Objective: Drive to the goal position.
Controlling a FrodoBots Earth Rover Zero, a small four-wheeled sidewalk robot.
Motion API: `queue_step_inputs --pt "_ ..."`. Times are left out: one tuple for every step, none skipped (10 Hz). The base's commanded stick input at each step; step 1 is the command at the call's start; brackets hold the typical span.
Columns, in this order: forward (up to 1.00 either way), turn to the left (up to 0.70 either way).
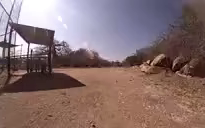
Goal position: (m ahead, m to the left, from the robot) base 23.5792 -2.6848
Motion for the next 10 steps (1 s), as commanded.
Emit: queue_step_inputs --pt "0.50 0.00" --pt "0.50 0.00" --pt "0.50 0.00" --pt "0.50 0.00" --pt "0.50 0.00" --pt "0.50 0.00" --pt "0.50 0.00" --pt "0.50 0.00" --pt "0.50 0.00" --pt "0.50 0.00"
